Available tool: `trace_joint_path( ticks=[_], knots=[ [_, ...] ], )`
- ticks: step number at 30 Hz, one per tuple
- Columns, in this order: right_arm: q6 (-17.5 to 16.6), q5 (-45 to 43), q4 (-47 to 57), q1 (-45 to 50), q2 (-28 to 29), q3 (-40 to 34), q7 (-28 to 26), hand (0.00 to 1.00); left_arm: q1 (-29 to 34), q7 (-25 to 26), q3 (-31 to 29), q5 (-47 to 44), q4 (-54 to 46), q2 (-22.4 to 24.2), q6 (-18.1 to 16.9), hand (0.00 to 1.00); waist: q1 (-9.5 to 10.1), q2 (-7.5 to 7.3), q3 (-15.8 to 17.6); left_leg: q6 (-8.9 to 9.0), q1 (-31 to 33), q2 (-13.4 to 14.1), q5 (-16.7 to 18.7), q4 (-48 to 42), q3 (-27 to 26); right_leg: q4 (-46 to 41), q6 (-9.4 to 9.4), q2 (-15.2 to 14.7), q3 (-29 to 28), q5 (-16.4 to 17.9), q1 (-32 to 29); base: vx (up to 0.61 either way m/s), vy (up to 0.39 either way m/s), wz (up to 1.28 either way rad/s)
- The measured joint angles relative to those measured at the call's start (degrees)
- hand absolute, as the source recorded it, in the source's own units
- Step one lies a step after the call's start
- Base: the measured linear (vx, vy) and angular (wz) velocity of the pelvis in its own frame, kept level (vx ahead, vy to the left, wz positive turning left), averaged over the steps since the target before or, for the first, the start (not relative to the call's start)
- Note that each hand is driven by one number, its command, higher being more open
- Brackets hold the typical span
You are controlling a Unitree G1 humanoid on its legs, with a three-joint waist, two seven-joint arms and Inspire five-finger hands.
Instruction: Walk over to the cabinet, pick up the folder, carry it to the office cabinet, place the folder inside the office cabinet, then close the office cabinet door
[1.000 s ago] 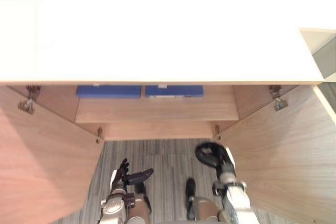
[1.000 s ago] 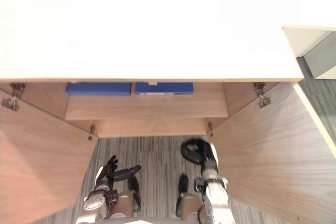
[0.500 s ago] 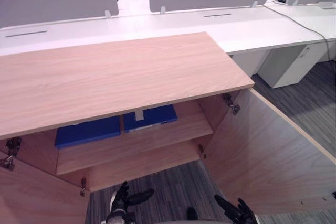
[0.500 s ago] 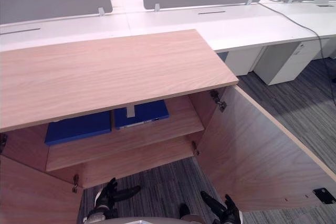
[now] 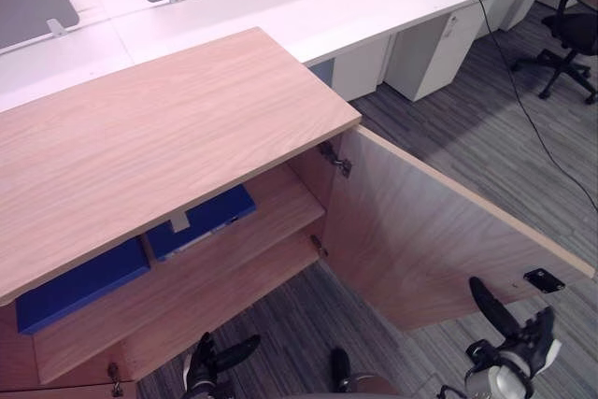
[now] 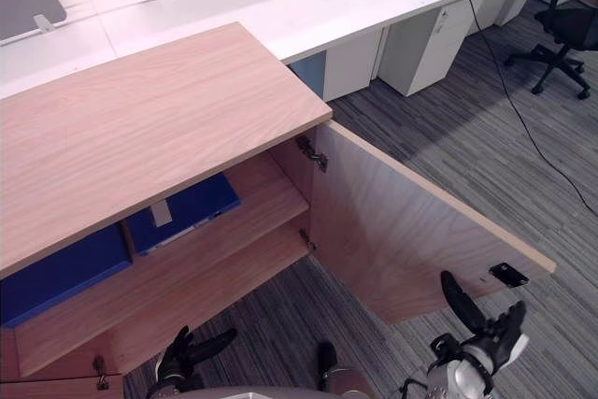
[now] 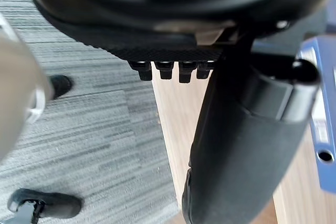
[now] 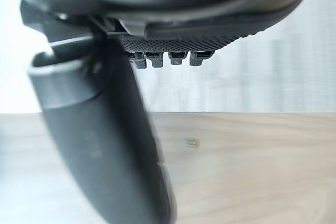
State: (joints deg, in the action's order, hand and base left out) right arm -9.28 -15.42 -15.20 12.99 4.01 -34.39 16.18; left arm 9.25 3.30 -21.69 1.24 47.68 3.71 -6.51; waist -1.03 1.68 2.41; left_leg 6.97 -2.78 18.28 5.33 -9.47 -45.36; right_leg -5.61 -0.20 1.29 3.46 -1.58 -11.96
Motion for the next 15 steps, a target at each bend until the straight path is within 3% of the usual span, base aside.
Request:
trace_joint_path(
  ticks=[6,9,15],
  knots=[
    [0.7,-0.9,0.0,-0.2,-1.4,-0.6,-1.2,1.00,-0.1,-1.2,4.9,1.2,0.9,-0.3,-0.2,1.00,-0.30,0.15,0.6,-0.56,-1.4,-1.9,-2.7,2.1,3.8,0.6,0.18,-1.2,1.0,-0.1,2.4,-0.04,0.002,0.13],
    [0.9,-1.5,-2.2,-0.9,-6.5,1.0,-2.6,1.00,0.2,-1.3,6.5,1.1,0.9,-0.6,-0.3,1.00,-0.34,0.39,1.2,-0.43,-0.2,-3.6,-2.8,2.4,11.6,0.6,1.36,-2.4,1.8,0.0,2.2,-0.10,0.030,0.22],
    [0.8,-3.4,-7.6,-3.9,-15.5,7.5,-8.0,1.00,0.7,-1.6,8.8,1.1,3.0,-4.7,-0.3,1.00,-1.36,0.50,2.3,-0.81,0.1,-6.9,-2.0,5.8,18.0,3.6,2.94,-4.1,1.0,-2.8,1.8,-0.12,0.081,0.01]
  ],
)
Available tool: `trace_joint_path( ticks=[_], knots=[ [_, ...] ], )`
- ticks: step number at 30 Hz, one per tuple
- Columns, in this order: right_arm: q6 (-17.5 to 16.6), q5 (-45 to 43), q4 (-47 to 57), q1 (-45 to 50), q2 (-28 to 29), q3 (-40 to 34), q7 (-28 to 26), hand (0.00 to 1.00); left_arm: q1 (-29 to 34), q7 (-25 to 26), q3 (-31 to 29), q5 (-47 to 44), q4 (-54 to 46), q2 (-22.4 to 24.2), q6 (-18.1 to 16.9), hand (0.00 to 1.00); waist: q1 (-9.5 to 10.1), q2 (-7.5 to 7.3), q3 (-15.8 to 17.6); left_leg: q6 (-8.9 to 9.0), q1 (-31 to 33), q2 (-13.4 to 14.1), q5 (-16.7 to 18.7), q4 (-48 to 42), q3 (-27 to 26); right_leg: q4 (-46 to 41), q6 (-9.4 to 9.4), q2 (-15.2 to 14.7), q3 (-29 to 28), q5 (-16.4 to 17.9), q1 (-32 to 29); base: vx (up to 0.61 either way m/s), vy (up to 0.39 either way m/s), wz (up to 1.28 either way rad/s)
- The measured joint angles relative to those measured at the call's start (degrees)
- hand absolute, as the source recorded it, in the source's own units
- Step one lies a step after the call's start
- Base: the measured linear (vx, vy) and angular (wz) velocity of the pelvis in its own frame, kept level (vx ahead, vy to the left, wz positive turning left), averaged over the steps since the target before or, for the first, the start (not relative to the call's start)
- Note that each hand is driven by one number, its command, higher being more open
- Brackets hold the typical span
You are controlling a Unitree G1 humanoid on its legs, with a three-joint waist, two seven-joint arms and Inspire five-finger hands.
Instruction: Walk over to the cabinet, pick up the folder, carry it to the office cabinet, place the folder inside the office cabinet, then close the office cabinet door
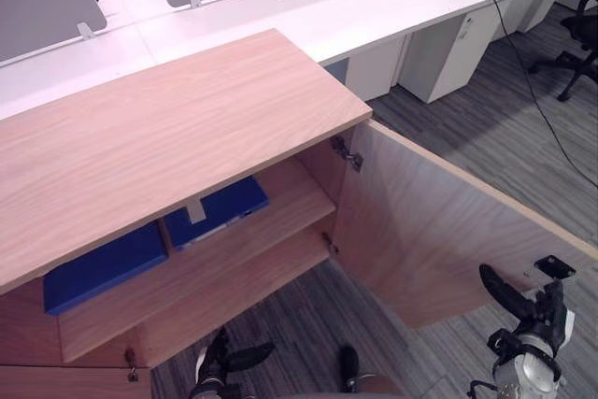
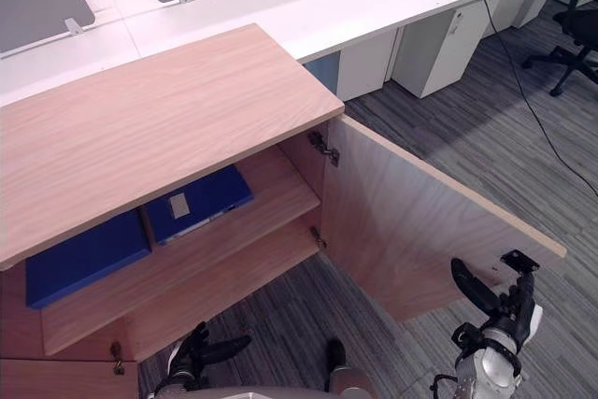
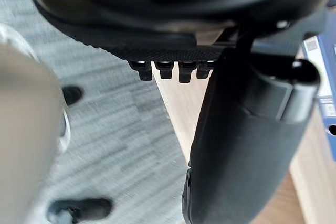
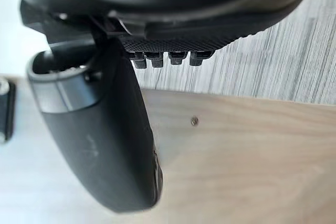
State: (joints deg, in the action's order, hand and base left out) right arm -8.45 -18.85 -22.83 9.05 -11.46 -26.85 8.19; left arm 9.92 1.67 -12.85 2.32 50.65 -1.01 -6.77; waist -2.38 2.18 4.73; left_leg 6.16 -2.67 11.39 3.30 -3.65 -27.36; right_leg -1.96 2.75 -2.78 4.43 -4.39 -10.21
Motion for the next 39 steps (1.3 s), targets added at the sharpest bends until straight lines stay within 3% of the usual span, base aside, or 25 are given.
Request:
trace_joint_path(
  ticks=[4,8,11,16,20,22,23,24,25,26,27,29,31,32,34,39],
  knots=[
    [-0.6,0.0,1.9,-0.1,-1.2,3.3,-1.1,1.00,0.1,-0.2,2.0,0.1,2.2,-3.1,0.0,1.00,-0.20,-0.37,1.0,-0.19,1.1,-2.6,1.6,0.6,1.2,6.4,0.55,-1.2,-2.2,-5.2,1.0,-0.10,0.079,-0.18],
    [-0.6,1.3,11.1,6.1,0.8,8.7,-1.5,1.00,0.0,-0.2,2.2,1.6,4.1,-4.1,0.0,1.00,-1.08,-0.05,1.9,-0.58,0.9,-3.8,1.8,0.3,3.3,6.9,1.03,-0.9,-5.1,-6.8,0.2,-0.01,0.028,-0.34],
    [-0.4,3.7,20.0,13.9,4.7,13.9,-1.5,1.00,-0.7,0.0,2.2,2.3,4.0,-3.6,-0.1,1.00,-2.17,-0.07,2.6,-0.40,0.6,-3.3,2.4,-0.8,2.9,6.8,0.18,-0.1,-6.4,-7.5,0.1,0.01,-0.027,-0.29],
    [0.4,6.0,35.5,31.1,8.4,31.6,-1.5,1.00,-4.1,1.0,3.3,2.3,3.5,-1.5,0.0,1.00,-3.30,-0.15,4.9,-0.43,2.1,-0.2,6.7,-8.4,-0.2,3.3,0.04,1.8,-9.3,-6.8,-1.5,-0.05,-0.023,-0.40],
    [1.8,8.4,38.8,34.1,3.7,44.2,-3.9,1.00,-9.8,1.0,7.8,2.3,3.5,-1.7,-0.1,1.00,-3.19,-1.90,6.8,-0.98,5.2,0.3,9.3,-14.9,1.1,-4.0,0.13,1.5,-9.3,-4.1,-5.2,-0.18,-0.018,0.01],
    [4.2,10.1,38.9,27.4,-1.1,51.3,-7.6,1.00,-12.3,0.9,10.2,2.4,4.0,-3.4,-0.3,1.00,-2.42,-3.97,8.5,-1.60,6.9,-0.6,9.9,-17.4,3.8,-6.1,0.09,0.6,-8.8,-3.6,-6.4,-0.25,-0.015,0.09],
    [5.2,10.1,38.8,25.8,-2.1,53.0,-8.4,1.00,-12.6,0.9,10.6,2.4,4.3,-3.8,-0.2,1.00,-1.92,-4.22,8.9,-1.67,7.1,-0.8,10.0,-17.4,4.2,-5.8,0.25,0.6,-8.6,-3.4,-6.4,-0.23,-0.048,0.02],
    [7.1,10.1,38.4,21.6,-3.8,56.7,-9.1,1.00,-13.3,1.0,11.1,2.8,5.1,-4.3,-0.2,1.00,-0.49,-3.48,9.6,-2.11,7.9,-0.1,9.9,-17.4,4.8,-7.3,0.08,0.7,-7.9,-2.0,-7.2,-0.18,-0.100,0.39],
    [8.9,10.1,36.4,13.2,-4.9,61.6,-10.3,1.00,-13.5,1.1,11.2,3.2,6.0,-5.7,0.2,1.00,0.51,-4.79,10.4,-1.63,8.4,-1.0,9.6,-18.1,7.6,-17.3,0.18,-0.5,-6.7,3.8,-7.8,-0.13,-0.089,0.50],
    [8.9,10.1,36.2,11.7,-5.1,62.1,-10.8,1.00,-13.3,1.1,11.3,3.2,6.1,-5.8,0.2,1.00,0.75,-4.96,10.4,-1.60,8.7,-1.2,9.6,-18.3,8.2,-16.7,-0.04,-0.7,-6.4,4.2,-7.5,-0.08,-0.104,0.67],
    [8.8,10.1,36.0,4.8,-5.5,64.0,-12.7,1.00,-12.6,1.7,11.7,3.2,5.9,-6.1,0.2,1.00,1.95,-4.12,10.9,-1.74,9.6,-1.5,8.9,-18.8,11.6,-15.7,-0.20,-0.4,-4.4,4.4,-6.9,-0.06,-0.078,0.30],
    [7.5,10.2,33.5,-7.2,-3.6,66.1,-13.8,1.00,-11.5,2.3,10.8,1.6,5.8,-6.6,0.6,1.00,3.21,-3.92,11.1,-1.72,10.9,-1.4,7.8,-18.4,15.0,-13.0,-0.07,-0.2,-1.4,3.8,-5.9,-0.06,-0.077,0.41],
    [6.2,12.1,25.8,-18.0,0.8,64.2,-13.2,1.00,-11.3,3.0,10.5,0.8,5.5,-6.7,0.6,1.00,4.57,-4.04,11.0,-1.56,11.5,-1.5,5.8,-16.4,18.0,-9.9,-0.15,-0.2,1.5,2.8,-3.9,-0.03,-0.107,0.74],
    [5.5,14.2,19.5,-23.5,2.9,61.5,-11.6,1.00,-11.2,3.3,10.0,0.3,4.9,-6.1,0.1,1.00,6.16,-4.03,11.0,-1.51,11.5,-2.0,4.6,-14.9,19.6,-8.0,-0.37,-0.4,2.7,1.8,-2.8,0.00,-0.097,0.61],
    [4.9,15.9,15.6,-27.1,4.2,59.5,-9.9,1.00,-11.0,3.4,9.1,-0.5,4.2,-5.6,0.0,1.00,7.17,-4.01,11.0,-1.59,11.6,-2.5,3.8,-13.6,20.7,-6.8,-0.49,-0.8,3.7,1.1,-2.3,0.02,-0.053,0.45],
    [2.8,18.5,-2.2,-39.9,6.8,46.8,-2.3,1.00,-8.4,3.4,4.2,-2.9,1.4,-4.9,-0.9,1.00,9.20,-3.99,11.0,-1.25,11.8,-3.6,0.7,-9.2,25.0,-2.8,-0.83,-1.3,7.6,-1.2,-0.1,0.07,-0.034,0.45]
  ],
)
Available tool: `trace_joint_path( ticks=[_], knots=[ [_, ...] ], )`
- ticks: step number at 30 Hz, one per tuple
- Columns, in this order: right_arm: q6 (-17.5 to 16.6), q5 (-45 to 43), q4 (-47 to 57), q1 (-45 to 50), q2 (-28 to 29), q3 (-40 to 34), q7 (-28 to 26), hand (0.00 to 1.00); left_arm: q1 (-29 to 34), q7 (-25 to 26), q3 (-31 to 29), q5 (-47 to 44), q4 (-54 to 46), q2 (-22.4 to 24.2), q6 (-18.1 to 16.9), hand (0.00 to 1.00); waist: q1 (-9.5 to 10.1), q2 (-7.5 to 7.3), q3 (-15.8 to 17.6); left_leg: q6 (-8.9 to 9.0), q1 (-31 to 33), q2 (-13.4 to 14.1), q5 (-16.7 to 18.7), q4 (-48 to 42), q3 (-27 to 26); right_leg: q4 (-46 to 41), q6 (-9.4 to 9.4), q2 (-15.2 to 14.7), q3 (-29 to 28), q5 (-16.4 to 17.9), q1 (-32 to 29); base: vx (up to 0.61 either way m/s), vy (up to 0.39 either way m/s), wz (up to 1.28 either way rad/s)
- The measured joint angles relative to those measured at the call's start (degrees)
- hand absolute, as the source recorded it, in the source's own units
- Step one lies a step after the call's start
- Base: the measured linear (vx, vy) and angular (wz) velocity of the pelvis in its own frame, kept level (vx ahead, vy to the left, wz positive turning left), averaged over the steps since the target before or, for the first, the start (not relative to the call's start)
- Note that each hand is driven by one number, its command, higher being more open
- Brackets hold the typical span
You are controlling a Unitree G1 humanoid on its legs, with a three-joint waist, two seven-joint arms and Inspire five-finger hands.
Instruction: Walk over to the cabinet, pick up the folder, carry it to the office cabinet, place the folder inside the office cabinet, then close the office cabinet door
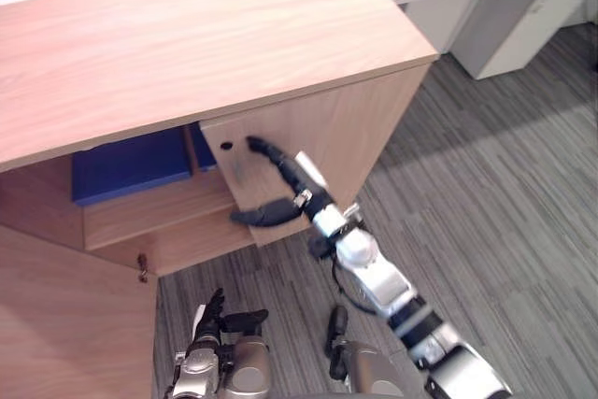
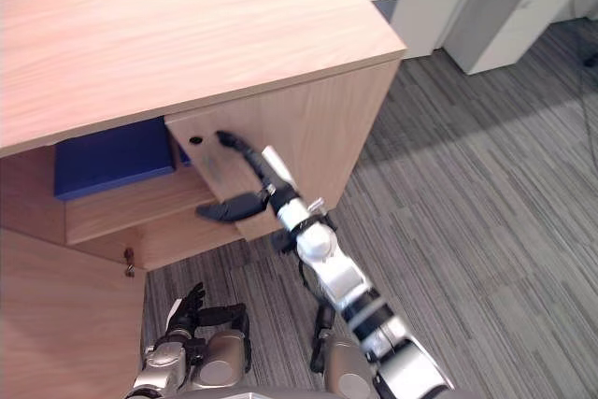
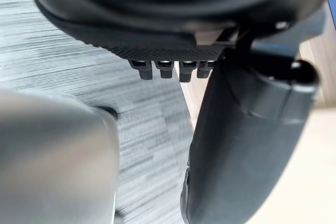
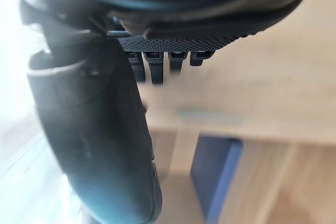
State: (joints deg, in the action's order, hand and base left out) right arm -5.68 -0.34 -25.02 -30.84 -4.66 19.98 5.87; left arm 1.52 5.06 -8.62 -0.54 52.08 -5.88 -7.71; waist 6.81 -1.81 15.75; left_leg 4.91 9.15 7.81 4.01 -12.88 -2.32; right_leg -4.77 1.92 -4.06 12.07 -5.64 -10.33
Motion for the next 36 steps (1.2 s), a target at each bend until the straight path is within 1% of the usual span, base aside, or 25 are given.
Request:
trace_joint_path(
  ticks=[2,4,8,10,12,13,14,15,16,17,19,20,21,22,23,24,25,27,28,29,30,31,32,34,36],
  knots=[
    [0.1,0.0,-4.7,-1.2,-2.5,-2.6,1.2,1.00,1.3,0.0,-1.2,-0.3,-0.2,-0.2,-0.3,1.00,0.45,0.12,0.0,0.41,0.0,-0.1,-0.9,1.2,0.9,1.1,-0.01,0.0,1.2,-0.1,0.7,0.08,-0.007,0.28],
    [0.8,0.3,-7.6,-0.1,-3.9,-2.3,1.3,1.00,3.0,0.0,-1.3,-0.6,0.3,-0.7,-0.2,1.00,0.49,0.14,0.0,0.72,0.0,-0.3,-1.6,2.5,1.8,1.8,-0.41,-0.1,2.0,-0.3,0.8,0.09,0.005,0.22],
    [1.0,0.3,-7.2,6.0,-4.4,-2.4,1.4,1.00,4.9,-0.1,-3.7,-1.3,0.2,0.2,-0.2,1.00,0.84,0.26,-0.1,0.77,-0.3,-0.7,-2.0,3.2,3.7,2.3,-0.21,-0.3,4.0,0.1,2.3,0.09,0.016,0.33],
    [0.6,0.3,-3.4,14.5,-4.9,-2.6,0.3,1.00,5.0,-0.1,-3.8,-1.6,0.2,0.4,-0.2,1.00,1.00,0.41,-0.2,0.92,-0.2,-1.5,-1.5,2.5,6.6,0.4,0.29,-1.2,6.5,2.3,3.5,0.07,0.022,0.64],
    [0.1,0.3,-1.3,20.8,-5.0,-3.3,-0.7,1.00,5.1,-0.2,-3.8,-1.6,-0.2,0.4,-0.2,1.00,0.26,0.53,-0.2,0.46,0.3,-2.6,-0.8,1.6,9.6,-4.6,0.92,-2.1,6.6,5.8,3.2,0.06,0.032,1.10],
    [-0.7,0.6,0.2,27.8,-5.1,-4.9,-1.9,1.00,5.2,-0.3,-3.7,-1.6,-0.8,0.2,-0.3,1.00,-1.39,0.54,-0.7,-0.24,1.9,-4.8,-0.3,0.3,14.8,-8.9,0.51,-1.8,-3.4,10.1,2.3,0.10,0.108,1.63],
    [-1.0,0.8,0.4,30.2,-5.1,-5.9,-2.5,1.00,5.2,-0.3,-3.7,-1.6,-1.2,0.2,-0.3,1.00,-1.98,0.45,-1.0,-0.25,2.4,-5.9,-0.5,0.0,17.2,-9.7,0.85,-1.4,-7.4,11.8,2.0,0.11,0.104,2.05],
    [-1.1,2.1,-1.2,33.4,-5.0,-7.5,-3.4,1.00,5.3,-0.3,-3.7,-1.7,-2.0,0.2,-0.4,1.00,-2.12,0.53,-1.1,0.54,2.7,-7.1,-1.2,-0.1,20.0,-11.0,2.34,-1.0,-11.3,13.9,2.2,0.07,0.046,1.20],
    [-1.1,2.8,-2.9,34.1,-5.0,-8.0,-3.8,1.00,5.8,-0.3,-3.7,-1.9,-2.1,0.3,-0.4,1.00,-1.53,0.68,-1.4,0.68,2.6,-7.2,-1.3,0.0,20.6,-11.4,2.46,-0.8,-11.6,14.4,2.1,0.06,-0.044,0.88],
    [-1.1,3.5,-5.9,35.1,-4.9,-8.9,-4.2,1.00,7.1,-0.3,-3.8,-2.4,-2.2,0.5,-0.4,1.00,-0.75,1.53,-2.2,0.93,2.7,-7.1,-1.5,0.4,21.6,-11.6,2.20,-0.7,-10.9,14.9,2.3,0.05,-0.064,0.45],
    [-1.1,4.6,-9.6,37.2,-4.5,-12.2,-4.0,1.00,8.7,-0.2,-5.2,-3.5,-2.6,2.0,-0.5,1.00,-0.94,3.07,-3.5,1.75,2.6,-7.2,-3.5,3.1,24.8,-11.1,2.02,-1.1,-6.6,15.4,3.4,0.07,-0.104,0.78],
    [-1.0,5.0,-10.1,37.9,-4.3,-13.2,-3.7,1.00,9.0,-0.2,-5.7,-4.3,-3.1,2.6,-0.5,1.00,-0.93,3.34,-3.8,1.87,2.7,-7.2,-4.6,4.1,25.5,-11.1,1.91,-1.3,-5.2,15.5,3.6,0.08,-0.100,1.12],
    [-0.8,5.2,-10.3,39.1,-4.0,-15.3,-3.1,1.00,9.5,-0.1,-6.8,-5.5,-4.8,4.0,-0.5,1.00,-1.07,3.55,-4.1,1.96,3.1,-7.6,-7.1,5.6,24.9,-11.1,1.71,-2.1,-2.4,15.9,4.3,0.04,-0.062,1.30],
    [-0.8,5.4,-10.3,39.8,-3.4,-17.4,-2.4,1.00,9.6,-0.1,-7.4,-6.6,-6.2,5.0,-0.5,1.00,-1.10,3.44,-4.3,1.06,3.7,-7.7,-10.2,7.2,21.9,-11.1,1.41,-3.2,0.7,16.1,4.8,0.01,-0.050,1.34],
    [-0.8,5.7,-10.3,39.9,-3.1,-18.3,-1.9,1.00,9.8,-0.1,-7.4,-7.0,-6.9,5.4,-0.5,1.00,-1.04,3.42,-4.5,0.17,3.8,-7.8,-12.1,8.6,19.5,-11.1,1.33,-3.6,2.1,16.2,4.9,-0.04,-0.046,1.26],
    [-0.8,6.8,-10.2,39.8,-2.2,-19.8,-1.1,1.00,10.2,-0.2,-7.5,-7.5,-7.8,6.0,-0.6,1.00,-1.14,3.34,-5.4,-2.88,3.9,-7.2,-13.5,11.0,12.3,-10.4,0.74,-4.3,5.2,15.8,4.8,-0.10,-0.017,1.09],
    [-0.8,6.9,-10.2,39.1,-1.7,-21.2,-0.5,1.00,10.2,-0.2,-8.3,-7.5,-7.9,6.2,-0.4,1.00,-1.49,3.21,-5.5,-3.31,4.7,-6.3,-8.5,5.3,2.5,-10.4,0.66,-5.1,8.0,15.7,5.6,-0.11,-0.010,1.04],
    [-0.8,6.9,-10.2,38.6,-1.3,-22.7,0.3,1.00,10.4,-0.4,-9.9,-7.7,-7.9,6.2,-0.2,1.00,-1.46,2.09,-6.1,-4.76,4.6,-5.1,-2.8,-2.4,-5.2,-10.9,0.69,-7.0,10.7,15.7,6.4,-0.09,0.034,0.83],
    [-0.8,6.9,-10.2,38.7,-1.3,-23.6,0.4,1.00,10.9,-0.5,-11.9,-8.2,-8.0,6.2,-0.2,1.00,-1.51,1.59,-7.3,-4.57,3.2,-3.7,0.1,-5.6,-8.8,-11.2,0.79,-8.2,12.3,15.7,6.7,-0.07,0.099,0.85],
    [-0.8,6.8,-10.1,38.7,-1.5,-24.4,0.5,1.00,11.2,-0.5,-14.3,-9.1,-8.6,6.1,-0.2,1.00,-1.54,1.99,-8.2,-4.22,1.6,-2.1,2.2,-5.3,-10.8,-11.3,1.37,-8.7,13.5,15.5,6.9,-0.05,0.160,0.70],
    [-0.8,6.8,-10.2,38.6,-1.7,-24.8,0.6,1.00,11.2,-0.5,-15.6,-9.4,-9.5,6.0,-0.2,1.00,-1.48,2.35,-8.3,-3.89,1.2,-1.7,3.2,-3.9,-11.4,-11.5,1.94,-8.7,14.0,15.6,6.9,-0.04,0.157,0.49],
    [-0.6,6.7,-10.7,38.0,-1.3,-25.4,0.6,1.00,11.1,-0.2,-17.3,-9.8,-10.8,3.9,-0.2,1.00,-0.96,1.65,-8.3,-4.41,1.1,-3.3,1.7,-1.5,-10.9,-11.1,2.10,-9.1,14.0,15.3,6.4,-0.06,0.151,0.45],
    [-0.8,6.7,-10.5,38.3,-0.8,-24.6,0.0,1.00,11.4,-0.1,-17.8,-10.1,-12.3,0.6,-0.2,1.00,-1.15,0.70,-9.0,-4.78,0.2,-5.2,-0.6,2.5,-9.6,-9.0,2.05,-9.3,13.9,15.1,6.7,-0.05,0.084,0.51],
    [-0.9,6.7,-10.5,38.7,-0.9,-24.6,-0.4,1.00,11.2,0.0,-17.9,-10.1,-15.1,-3.6,-0.2,1.00,-1.49,0.45,-9.1,-4.65,-1.2,-7.0,-2.8,6.9,-7.6,-6.7,2.06,-9.1,13.3,14.6,7.7,-0.04,0.065,0.73],
    [-0.9,6.5,-10.8,39.5,-1.1,-24.5,-1.2,1.00,10.6,0.1,-20.3,-10.2,-19.8,-9.1,-1.5,1.00,-1.39,0.61,-9.1,-5.11,-2.5,-8.5,-5.3,10.7,-5.2,-4.6,2.35,-8.7,13.0,13.6,9.2,-0.02,0.062,0.65]
  ],
)
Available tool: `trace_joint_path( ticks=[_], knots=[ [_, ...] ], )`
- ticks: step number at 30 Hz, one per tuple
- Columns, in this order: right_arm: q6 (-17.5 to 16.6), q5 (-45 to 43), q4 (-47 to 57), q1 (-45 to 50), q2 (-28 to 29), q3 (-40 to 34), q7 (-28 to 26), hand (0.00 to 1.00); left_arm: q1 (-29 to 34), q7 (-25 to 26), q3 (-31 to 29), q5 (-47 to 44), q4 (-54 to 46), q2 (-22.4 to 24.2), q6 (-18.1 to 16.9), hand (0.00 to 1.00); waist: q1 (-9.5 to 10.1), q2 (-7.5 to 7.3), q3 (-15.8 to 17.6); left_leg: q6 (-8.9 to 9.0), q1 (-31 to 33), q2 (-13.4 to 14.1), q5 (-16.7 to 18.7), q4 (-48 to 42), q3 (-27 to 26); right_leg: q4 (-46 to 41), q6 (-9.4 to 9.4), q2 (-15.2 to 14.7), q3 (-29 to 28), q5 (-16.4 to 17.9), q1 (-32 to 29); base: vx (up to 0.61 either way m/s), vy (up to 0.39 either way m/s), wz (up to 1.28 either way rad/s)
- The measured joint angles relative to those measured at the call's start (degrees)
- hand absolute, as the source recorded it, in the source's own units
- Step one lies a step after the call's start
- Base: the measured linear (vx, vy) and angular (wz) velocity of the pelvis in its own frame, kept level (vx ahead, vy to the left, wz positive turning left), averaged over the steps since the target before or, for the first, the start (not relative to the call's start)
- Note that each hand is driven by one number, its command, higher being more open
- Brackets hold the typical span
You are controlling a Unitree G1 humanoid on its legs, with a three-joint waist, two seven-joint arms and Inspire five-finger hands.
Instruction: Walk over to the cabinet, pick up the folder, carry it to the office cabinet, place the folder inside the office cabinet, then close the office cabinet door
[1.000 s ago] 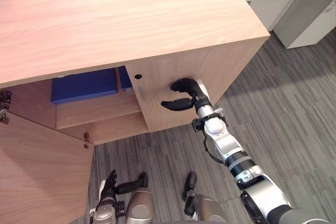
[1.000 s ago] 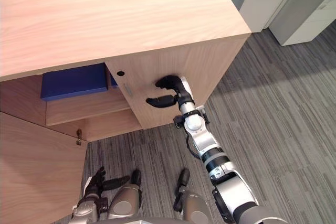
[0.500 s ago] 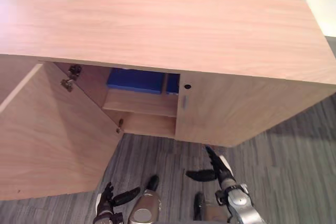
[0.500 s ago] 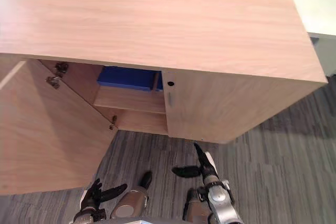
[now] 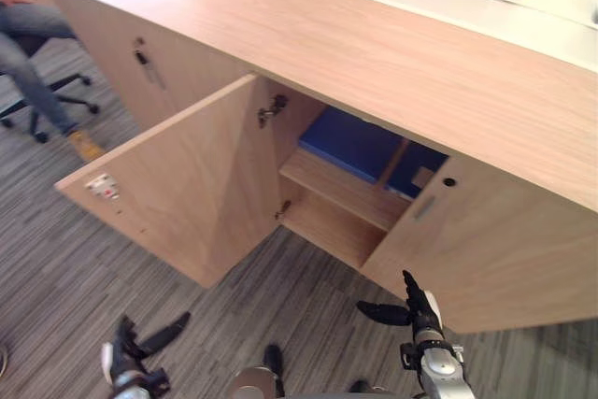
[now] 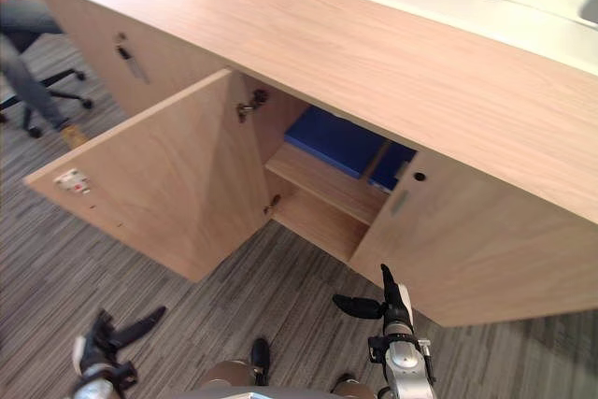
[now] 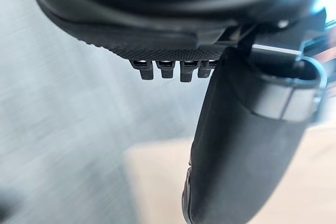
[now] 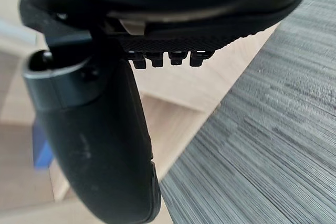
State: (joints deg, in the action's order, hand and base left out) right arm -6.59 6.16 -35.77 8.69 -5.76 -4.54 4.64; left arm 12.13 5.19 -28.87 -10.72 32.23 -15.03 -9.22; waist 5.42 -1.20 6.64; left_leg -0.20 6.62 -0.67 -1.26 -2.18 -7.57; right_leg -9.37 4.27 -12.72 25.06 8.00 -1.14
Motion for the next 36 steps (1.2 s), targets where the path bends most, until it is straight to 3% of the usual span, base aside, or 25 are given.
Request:
trace_joint_path(
  ticks=[5,8,11,17,22,26,29,33,36],
  knots=[
    [-0.1,-0.3,-1.1,0.4,-0.3,1.7,-2.0,1.00,-2.2,2.5,-4.6,0.0,-1.0,-9.2,-1.1,1.00,0.26,-0.34,-0.3,-0.79,-1.9,-0.2,-2.7,4.2,0.7,3.5,0.99,1.2,0.0,-2.4,1.8,0.02,-0.001,0.06],
    [-0.1,-0.3,-2.2,1.1,-1.1,2.9,-3.1,1.00,-5.2,2.7,-4.1,0.1,-0.8,-12.9,-1.1,1.00,0.22,-0.34,-0.3,-0.73,-3.0,-0.3,-3.6,6.3,0.8,5.4,1.16,2.0,-0.2,-3.3,2.8,0.05,-0.018,0.00],
    [-0.1,-0.3,-2.2,1.6,-1.1,2.9,-4.4,1.00,-9.5,2.8,1.1,0.7,-0.7,-17.3,-1.1,1.00,-0.12,-0.40,-0.3,-0.71,-3.5,-0.3,-4.0,7.2,0.7,6.1,1.06,2.6,-2.8,-3.4,2.9,0.03,0.003,-0.03],
    [-0.7,-0.3,-2.2,1.0,-0.9,5.0,-5.5,1.00,-15.7,1.6,7.5,2.9,-0.7,-22.2,-1.3,1.00,-1.63,-0.43,-0.3,-0.63,-3.7,0.7,-3.9,7.3,-1.9,6.8,0.41,3.7,-7.2,-4.2,1.8,0.00,-0.003,-0.26],
    [-0.7,-0.3,-3.0,2.7,-1.0,4.9,-5.9,1.00,-16.3,2.3,7.1,2.9,1.7,-22.6,-1.2,1.00,-1.42,-0.52,-0.4,-0.19,-4.1,1.7,-3.8,7.5,-4.1,6.8,0.01,4.5,-9.9,-5.0,0.9,-0.04,0.004,-0.23],
    [-0.6,-0.3,-5.2,3.0,-0.6,4.8,-5.8,1.00,-11.7,4.1,7.3,2.6,-5.6,-17.5,-1.3,1.00,-1.17,-0.67,-0.5,-0.03,-4.1,1.6,-3.9,7.6,-4.7,6.8,-0.10,4.5,-11.5,-5.3,0.4,-0.07,0.032,-0.07],
    [-0.5,-0.3,-6.7,3.2,0.4,3.7,-5.5,1.00,-4.0,4.4,8.5,1.1,-15.9,-8.5,-3.1,1.00,-0.79,-0.71,-0.5,-0.07,-4.2,1.4,-3.9,7.6,-4.8,6.8,-0.14,4.3,-12.2,-5.5,0.3,-0.05,0.046,-0.02],
    [-0.5,-0.3,-7.9,3.1,2.0,2.0,-4.5,1.00,7.7,0.6,19.9,-0.6,-20.4,2.9,-3.3,1.00,-0.86,-0.79,-0.6,-0.09,-4.7,1.1,-3.9,7.6,-5.3,6.8,-0.35,4.0,-13.1,-5.5,0.4,-0.04,0.047,-0.06],
    [-0.5,-0.3,-8.5,3.2,2.5,2.0,-4.3,1.00,12.0,-3.4,28.8,-0.9,-20.4,6.2,-3.1,1.00,-0.89,-0.79,-0.6,-0.42,-5.6,1.1,-4.1,7.6,-6.0,6.8,-0.39,4.1,-13.9,-5.5,1.0,-0.03,0.030,-0.13]
  ],
)
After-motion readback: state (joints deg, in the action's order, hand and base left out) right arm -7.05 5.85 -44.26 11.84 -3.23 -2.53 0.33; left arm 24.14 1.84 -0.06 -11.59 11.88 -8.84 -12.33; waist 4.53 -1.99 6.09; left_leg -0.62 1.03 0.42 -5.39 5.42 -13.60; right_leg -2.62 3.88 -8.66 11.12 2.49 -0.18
